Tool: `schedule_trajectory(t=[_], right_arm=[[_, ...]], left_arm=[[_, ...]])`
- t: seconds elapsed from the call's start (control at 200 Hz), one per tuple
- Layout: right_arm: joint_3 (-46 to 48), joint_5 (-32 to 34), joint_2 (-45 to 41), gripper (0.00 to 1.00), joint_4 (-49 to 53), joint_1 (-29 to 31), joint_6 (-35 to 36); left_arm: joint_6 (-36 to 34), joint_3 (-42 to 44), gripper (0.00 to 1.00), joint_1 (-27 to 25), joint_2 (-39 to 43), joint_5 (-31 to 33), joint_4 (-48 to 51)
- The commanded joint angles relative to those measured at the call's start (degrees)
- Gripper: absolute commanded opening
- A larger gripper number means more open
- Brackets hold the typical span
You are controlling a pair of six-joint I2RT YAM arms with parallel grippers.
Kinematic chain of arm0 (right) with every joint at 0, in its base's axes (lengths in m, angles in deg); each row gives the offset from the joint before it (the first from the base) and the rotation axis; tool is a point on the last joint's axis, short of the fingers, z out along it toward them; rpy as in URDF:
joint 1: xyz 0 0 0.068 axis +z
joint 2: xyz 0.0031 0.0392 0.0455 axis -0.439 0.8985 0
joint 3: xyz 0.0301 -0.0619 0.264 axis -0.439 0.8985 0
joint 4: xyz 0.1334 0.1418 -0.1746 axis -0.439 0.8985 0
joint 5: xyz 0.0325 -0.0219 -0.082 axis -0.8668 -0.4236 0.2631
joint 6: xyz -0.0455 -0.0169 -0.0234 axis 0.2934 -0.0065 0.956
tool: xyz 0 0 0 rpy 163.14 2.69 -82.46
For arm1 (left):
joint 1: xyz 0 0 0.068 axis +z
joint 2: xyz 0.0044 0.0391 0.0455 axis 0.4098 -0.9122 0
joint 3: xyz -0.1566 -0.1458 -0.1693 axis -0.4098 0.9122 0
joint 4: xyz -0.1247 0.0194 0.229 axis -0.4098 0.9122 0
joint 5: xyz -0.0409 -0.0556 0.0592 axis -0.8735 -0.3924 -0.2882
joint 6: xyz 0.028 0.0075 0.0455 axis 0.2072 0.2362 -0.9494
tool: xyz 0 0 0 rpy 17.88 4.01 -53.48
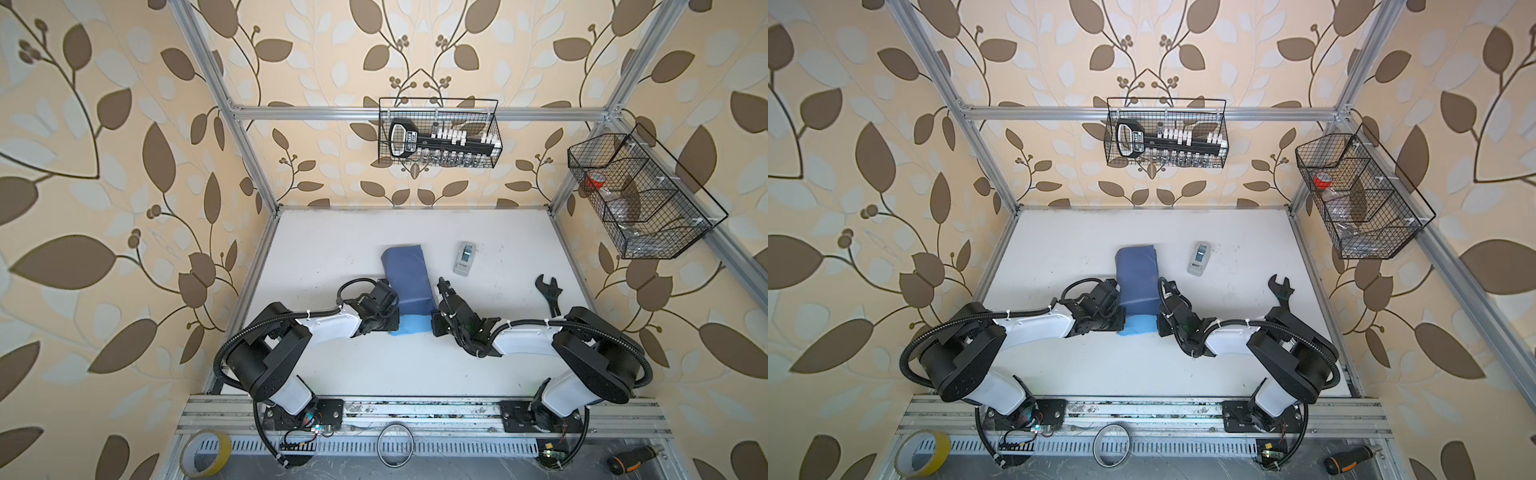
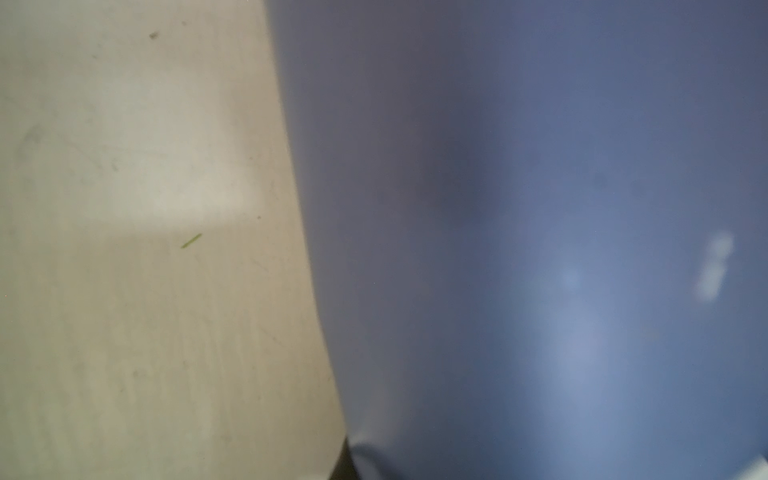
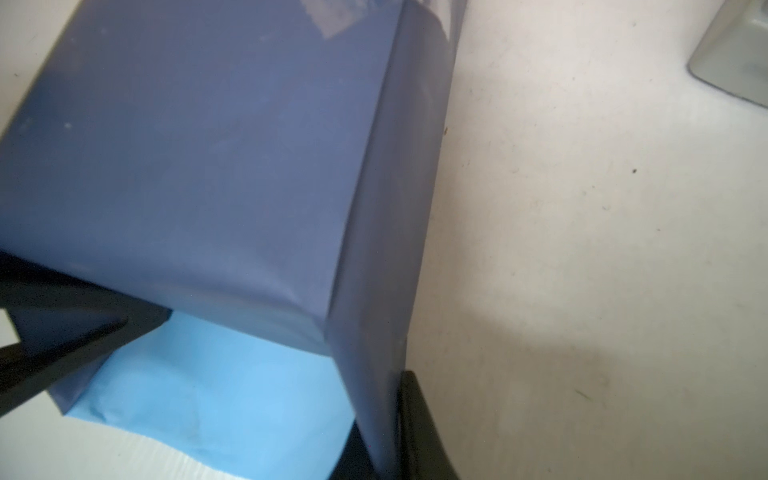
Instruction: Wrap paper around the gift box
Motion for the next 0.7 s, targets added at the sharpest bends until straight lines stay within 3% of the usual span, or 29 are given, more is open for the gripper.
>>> schedule_trajectory(t=[0.0,0.06,0.37,0.55,0.695], right_arm=[[0.08,1.23,1.35,0.05,-0.43,0.38,-1.78],[0.21,1.46,1.59,0.0,-0.67,0.39,-2.65],[0.94,2.01,1.05,0.0,-1.01,0.52,-3.01],[3.69,1.87,-1.81,0.21,-1.2,0.44,-2.78],[5.38,1.2,-2.06,0.24,-2.6,0.41,-3.13]], left_arm=[[0.38,-1.66,0.0,-0.48,-0.19,1.5,0.45],[0.32,-1.67,0.0,-0.47,-0.12,1.57,0.54],[0.32,-1.54,0.0,-0.5,0.21,1.9,0.89],[0.29,-1.58,0.0,-0.46,0.73,2.17,1.25],[0.03,-1.58,0.0,-0.46,1.04,2.6,1.5]])
